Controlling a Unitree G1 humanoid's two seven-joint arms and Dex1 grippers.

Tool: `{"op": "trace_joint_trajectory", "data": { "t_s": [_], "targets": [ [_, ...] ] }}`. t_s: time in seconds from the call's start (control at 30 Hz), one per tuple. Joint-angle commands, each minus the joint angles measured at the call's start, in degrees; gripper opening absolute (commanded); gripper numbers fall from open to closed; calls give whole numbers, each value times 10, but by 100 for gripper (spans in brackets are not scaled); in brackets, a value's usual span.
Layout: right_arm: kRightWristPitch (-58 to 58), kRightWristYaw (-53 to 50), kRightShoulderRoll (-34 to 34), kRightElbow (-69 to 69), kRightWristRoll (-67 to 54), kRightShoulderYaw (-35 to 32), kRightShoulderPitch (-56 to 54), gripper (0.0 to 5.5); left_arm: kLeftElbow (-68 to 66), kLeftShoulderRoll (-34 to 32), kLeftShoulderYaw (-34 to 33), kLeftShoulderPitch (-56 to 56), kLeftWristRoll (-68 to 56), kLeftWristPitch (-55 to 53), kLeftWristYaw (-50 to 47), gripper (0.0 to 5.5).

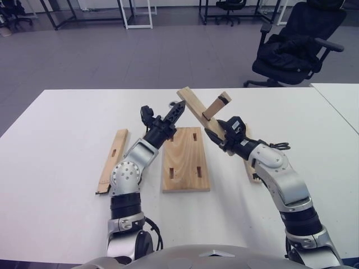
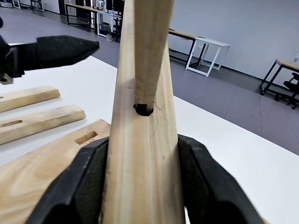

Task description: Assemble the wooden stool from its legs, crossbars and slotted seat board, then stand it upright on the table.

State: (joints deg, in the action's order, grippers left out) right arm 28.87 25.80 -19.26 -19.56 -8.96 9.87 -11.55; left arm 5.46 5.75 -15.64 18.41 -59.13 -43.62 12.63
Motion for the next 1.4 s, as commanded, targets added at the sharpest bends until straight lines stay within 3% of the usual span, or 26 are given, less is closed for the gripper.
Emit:
{"op": "trace_joint_trajectory", "data": {
  "t_s": [0.03,0.17,0.57,0.77,0.8,1.0,1.1,1.2,1.4],
  "targets": [
    [-31,34,-6,-31,-9,17,-7,209,6,-9,-15,14,-45,-25,-31,290],
    [-38,60,-15,-39,-8,32,6,209,25,-14,-8,9,-64,-30,-34,290],
    [-65,118,-42,-42,-26,20,27,209,51,-38,10,-47,-43,-13,-37,107],
    [-73,127,-45,-47,-28,32,40,209,112,-26,3,-87,-71,-6,-88,104],
    [-74,126,-44,-49,-30,32,43,246,133,-24,3,-103,-75,-6,-102,104],
    [-98,145,-77,-56,-10,45,100,348,267,-36,-32,-194,-85,22,-217,102],
    [-121,130,-98,-41,1,11,142,403,366,-57,-44,-290,-88,27,-264,102],
    [-150,99,-90,0,11,-21,158,464,401,-90,-58,-313,-92,28,-321,102],
    [-192,72,-76,61,21,-38,147,468,415,-107,-11,-346,-55,36,-356,102]
  ]
}}
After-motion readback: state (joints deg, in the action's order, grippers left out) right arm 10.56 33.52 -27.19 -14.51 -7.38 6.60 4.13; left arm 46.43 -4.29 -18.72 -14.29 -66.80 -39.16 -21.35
